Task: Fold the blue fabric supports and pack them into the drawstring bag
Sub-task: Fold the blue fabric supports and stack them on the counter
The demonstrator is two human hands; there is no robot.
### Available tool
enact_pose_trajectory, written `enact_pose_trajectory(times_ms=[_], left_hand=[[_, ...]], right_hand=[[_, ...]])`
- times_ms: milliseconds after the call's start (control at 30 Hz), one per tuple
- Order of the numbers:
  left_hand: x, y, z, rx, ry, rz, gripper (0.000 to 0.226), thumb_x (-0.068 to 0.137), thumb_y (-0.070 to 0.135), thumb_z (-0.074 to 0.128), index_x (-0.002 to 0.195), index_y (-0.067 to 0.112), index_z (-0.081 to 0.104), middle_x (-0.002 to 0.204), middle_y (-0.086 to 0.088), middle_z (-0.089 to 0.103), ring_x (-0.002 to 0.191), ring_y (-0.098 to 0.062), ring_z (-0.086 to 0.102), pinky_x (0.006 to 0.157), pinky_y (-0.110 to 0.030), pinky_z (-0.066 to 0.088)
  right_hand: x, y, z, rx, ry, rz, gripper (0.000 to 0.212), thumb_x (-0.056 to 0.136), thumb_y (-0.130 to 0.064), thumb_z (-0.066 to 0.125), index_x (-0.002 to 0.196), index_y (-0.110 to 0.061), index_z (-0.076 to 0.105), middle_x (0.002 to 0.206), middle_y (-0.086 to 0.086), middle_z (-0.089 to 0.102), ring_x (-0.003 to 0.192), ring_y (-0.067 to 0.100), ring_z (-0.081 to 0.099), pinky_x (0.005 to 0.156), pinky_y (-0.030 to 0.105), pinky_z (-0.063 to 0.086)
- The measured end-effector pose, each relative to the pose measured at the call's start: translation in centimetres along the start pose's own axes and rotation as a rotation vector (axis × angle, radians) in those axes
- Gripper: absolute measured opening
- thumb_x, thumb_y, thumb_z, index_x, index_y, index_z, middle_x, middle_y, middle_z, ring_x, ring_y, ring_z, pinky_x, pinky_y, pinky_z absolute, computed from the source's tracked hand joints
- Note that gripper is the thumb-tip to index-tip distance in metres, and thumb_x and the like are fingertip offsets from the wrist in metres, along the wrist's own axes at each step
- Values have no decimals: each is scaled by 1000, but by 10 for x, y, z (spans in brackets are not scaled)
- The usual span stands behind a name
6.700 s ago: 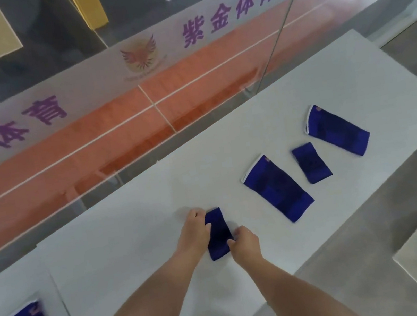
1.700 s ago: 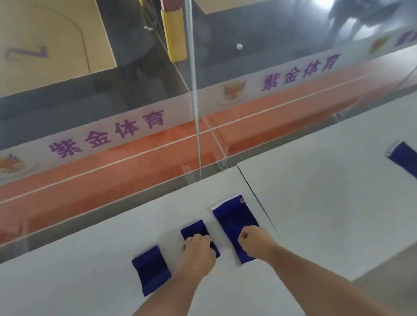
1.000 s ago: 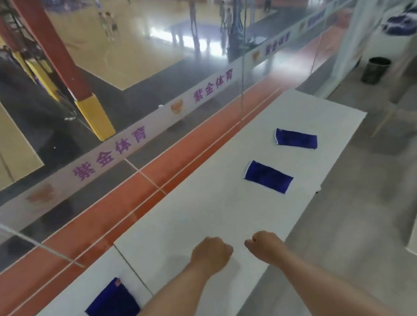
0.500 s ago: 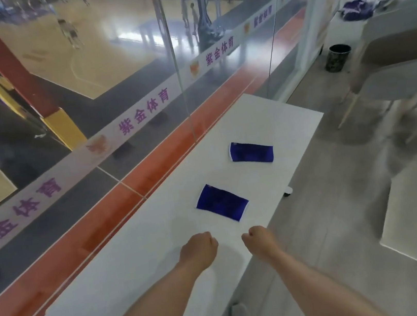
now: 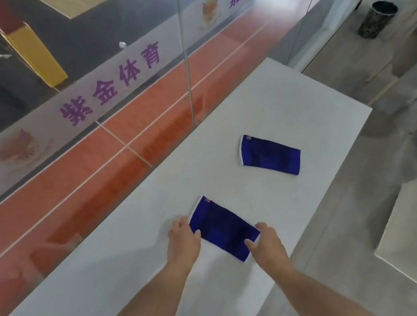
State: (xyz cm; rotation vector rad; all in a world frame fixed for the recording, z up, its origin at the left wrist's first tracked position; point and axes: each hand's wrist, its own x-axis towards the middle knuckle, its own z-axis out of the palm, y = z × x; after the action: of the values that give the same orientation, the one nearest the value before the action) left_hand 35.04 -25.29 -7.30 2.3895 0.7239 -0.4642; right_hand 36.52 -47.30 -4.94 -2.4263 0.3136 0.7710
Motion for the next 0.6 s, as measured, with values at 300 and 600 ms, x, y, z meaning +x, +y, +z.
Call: enact_pose_trajectory(times_ms=[300, 600], left_hand=[[35, 11, 10, -145, 10, -128, 13, 93, 12, 61, 106, 14, 57, 105, -1, 60, 86, -18, 57, 74, -29, 43], [66, 138, -7, -193, 71, -65, 15, 95, 22, 53, 82, 15, 59, 82, 0, 62, 75, -20, 60, 68, -38, 50]], right_hand=[[63, -1, 0, -18, -59, 33, 10, 99, -14, 52, 105, -13, 60, 100, 0, 60, 79, 12, 58, 72, 30, 49], [153, -10, -144, -109, -68, -139, 19, 99, -21, 54, 81, -19, 57, 80, -3, 64, 71, 14, 58, 59, 26, 40]])
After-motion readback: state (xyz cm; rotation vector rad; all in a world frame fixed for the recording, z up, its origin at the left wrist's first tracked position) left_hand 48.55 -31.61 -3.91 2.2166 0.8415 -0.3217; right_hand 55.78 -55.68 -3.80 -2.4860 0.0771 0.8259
